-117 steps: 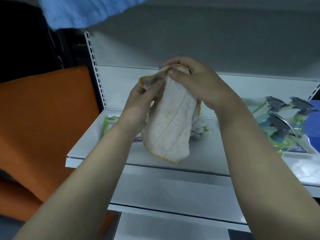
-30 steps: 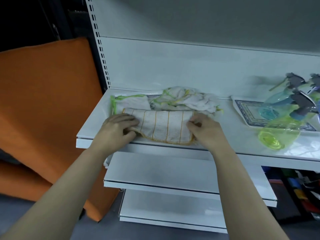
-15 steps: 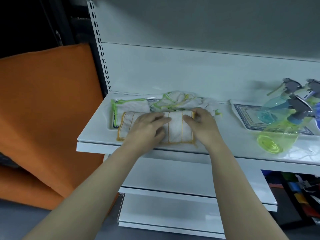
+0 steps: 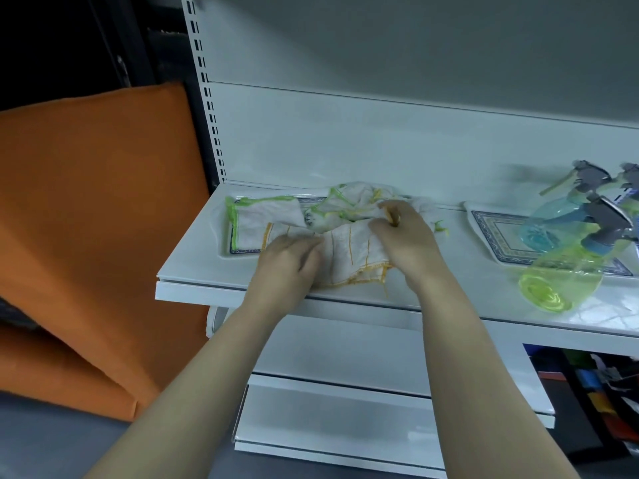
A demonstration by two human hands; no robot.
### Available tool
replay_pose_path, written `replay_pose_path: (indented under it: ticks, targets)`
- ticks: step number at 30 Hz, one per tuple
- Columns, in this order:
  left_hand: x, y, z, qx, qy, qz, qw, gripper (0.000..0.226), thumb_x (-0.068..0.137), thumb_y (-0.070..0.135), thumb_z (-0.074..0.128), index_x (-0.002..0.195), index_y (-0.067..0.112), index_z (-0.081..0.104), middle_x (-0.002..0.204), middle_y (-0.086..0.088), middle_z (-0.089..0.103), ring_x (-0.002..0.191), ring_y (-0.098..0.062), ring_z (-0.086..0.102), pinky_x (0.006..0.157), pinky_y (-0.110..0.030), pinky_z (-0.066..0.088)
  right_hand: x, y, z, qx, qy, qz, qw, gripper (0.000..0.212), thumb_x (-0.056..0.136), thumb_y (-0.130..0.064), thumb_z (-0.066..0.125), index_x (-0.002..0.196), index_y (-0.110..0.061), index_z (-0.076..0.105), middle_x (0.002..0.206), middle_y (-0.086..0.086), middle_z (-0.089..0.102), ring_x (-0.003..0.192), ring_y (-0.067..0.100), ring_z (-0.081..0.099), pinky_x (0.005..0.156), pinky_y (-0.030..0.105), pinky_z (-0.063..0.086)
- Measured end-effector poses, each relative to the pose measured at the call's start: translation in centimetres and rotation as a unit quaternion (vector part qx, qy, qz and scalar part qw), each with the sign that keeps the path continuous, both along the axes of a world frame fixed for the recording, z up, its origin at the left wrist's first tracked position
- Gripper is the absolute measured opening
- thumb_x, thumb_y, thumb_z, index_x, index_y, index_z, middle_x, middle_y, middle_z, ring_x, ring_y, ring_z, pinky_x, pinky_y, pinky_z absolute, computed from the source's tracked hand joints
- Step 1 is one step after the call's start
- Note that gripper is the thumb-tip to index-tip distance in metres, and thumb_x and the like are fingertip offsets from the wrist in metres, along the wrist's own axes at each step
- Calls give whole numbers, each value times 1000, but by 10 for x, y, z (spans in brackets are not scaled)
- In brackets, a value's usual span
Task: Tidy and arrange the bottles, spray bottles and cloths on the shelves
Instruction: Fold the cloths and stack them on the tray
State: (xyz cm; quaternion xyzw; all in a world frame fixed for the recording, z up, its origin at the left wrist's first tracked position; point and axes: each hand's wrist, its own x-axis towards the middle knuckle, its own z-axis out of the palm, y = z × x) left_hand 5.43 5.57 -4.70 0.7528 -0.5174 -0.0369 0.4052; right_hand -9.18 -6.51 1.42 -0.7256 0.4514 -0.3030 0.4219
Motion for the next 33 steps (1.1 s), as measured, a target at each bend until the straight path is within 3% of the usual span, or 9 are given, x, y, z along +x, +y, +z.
replay_pose_path:
  ticks: [4, 9, 12, 15, 18, 20, 25, 28, 33]
  targets:
    - [13, 21, 10, -14, 173, 94, 980, 35, 104, 33, 39, 124, 21, 66, 120, -4, 69, 117, -26, 56, 92, -30, 40, 46, 18, 21, -58, 45, 88, 993, 51, 93, -21, 55, 143, -22, 45, 124, -2, 58, 113, 19, 55, 90, 28, 42]
    - [30, 39, 15, -36, 238, 139, 961, 38, 105, 36, 36, 133, 26, 59, 131, -2, 63, 122, -24, 54, 90, -25, 36, 117, 45, 13, -76, 183, 171, 965, 65, 94, -30, 53, 153, -23, 26, 128, 8, 63, 106, 29, 65, 81, 28, 48]
    - [41, 45, 12, -6, 203, 156, 967, 37, 102, 41, 39, 130, 28, 58, 107, -5, 71, 109, -31, 60, 94, -36, 46, 130, 55, 0, -34, 207, 187, 960, 64, 97, -44, 50, 153, -24, 25, 101, 7, 71, 73, 20, 67, 57, 24, 47]
    - [50, 47, 4, 47, 89, 179, 979, 38, 99, 42, 47, 132, 25, 57, 82, 5, 70, 99, -28, 65, 104, -39, 38, 114, 59, -4, -77, 150, 118, 979, 51, 98, -41, 51, 145, -24, 41, 101, 7, 72, 90, 24, 67, 74, 27, 47]
    - [55, 44, -4, 61, 23, 194, 979, 37, 97, 41, 50, 130, 27, 60, 87, 0, 76, 99, -26, 66, 101, -35, 29, 80, 56, -13, -100, 87, 9, 991, 29, 96, -27, 53, 119, -11, 60, 90, 11, 71, 88, 30, 67, 78, 36, 53]
    - [57, 43, -7, 70, 14, 185, 980, 39, 95, 36, 53, 134, 27, 57, 91, -2, 76, 100, -29, 65, 96, -36, 30, 61, 55, -22, -73, 125, -34, 989, 25, 96, -25, 53, 106, -4, 63, 93, 11, 69, 91, 30, 64, 77, 35, 51]
    - [56, 39, -9, 66, -20, 183, 981, 32, 91, 30, 54, 122, 27, 63, 98, -3, 73, 98, -34, 61, 83, -37, 32, 60, 60, -42, -10, 172, -30, 985, 37, 95, -34, 51, 67, -11, 49, 64, 7, 60, 68, 25, 61, 53, 29, 40]
    - [55, 37, -8, 88, -10, 183, 979, 26, 92, 38, 52, 112, 27, 66, 96, -2, 73, 97, -32, 62, 82, -37, 32, 63, 61, -38, 39, 108, -46, 992, 46, 97, -42, 54, 61, -15, 45, 57, 1, 49, 61, 20, 50, 50, 29, 32]
    - [55, 37, -7, 107, -2, 185, 977, 29, 93, 40, 54, 117, 25, 59, 98, -2, 73, 96, -31, 64, 83, -37, 33, 66, 58, -31, 188, -24, 35, 981, 25, 87, -27, 67, 74, -9, 56, 64, 7, 48, 59, 20, 46, 54, 30, 34]
